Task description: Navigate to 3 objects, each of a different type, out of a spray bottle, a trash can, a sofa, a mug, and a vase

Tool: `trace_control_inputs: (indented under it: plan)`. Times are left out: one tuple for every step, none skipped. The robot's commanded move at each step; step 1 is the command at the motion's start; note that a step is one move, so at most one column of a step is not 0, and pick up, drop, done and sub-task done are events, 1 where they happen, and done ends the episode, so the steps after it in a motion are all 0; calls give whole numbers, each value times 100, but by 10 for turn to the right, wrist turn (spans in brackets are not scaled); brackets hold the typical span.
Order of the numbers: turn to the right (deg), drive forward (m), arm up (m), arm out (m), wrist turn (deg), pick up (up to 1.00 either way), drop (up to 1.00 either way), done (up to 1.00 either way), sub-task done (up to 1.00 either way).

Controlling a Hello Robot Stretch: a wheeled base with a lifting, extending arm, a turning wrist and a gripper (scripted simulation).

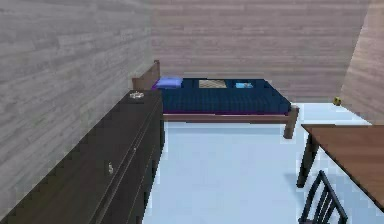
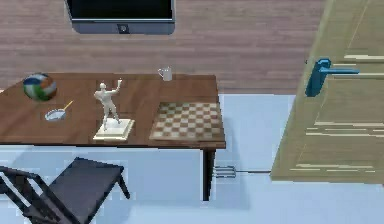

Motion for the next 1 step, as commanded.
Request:
trace_control_inputs:
  plan:
    - [0,100,0,0,0,0,0,0,0]
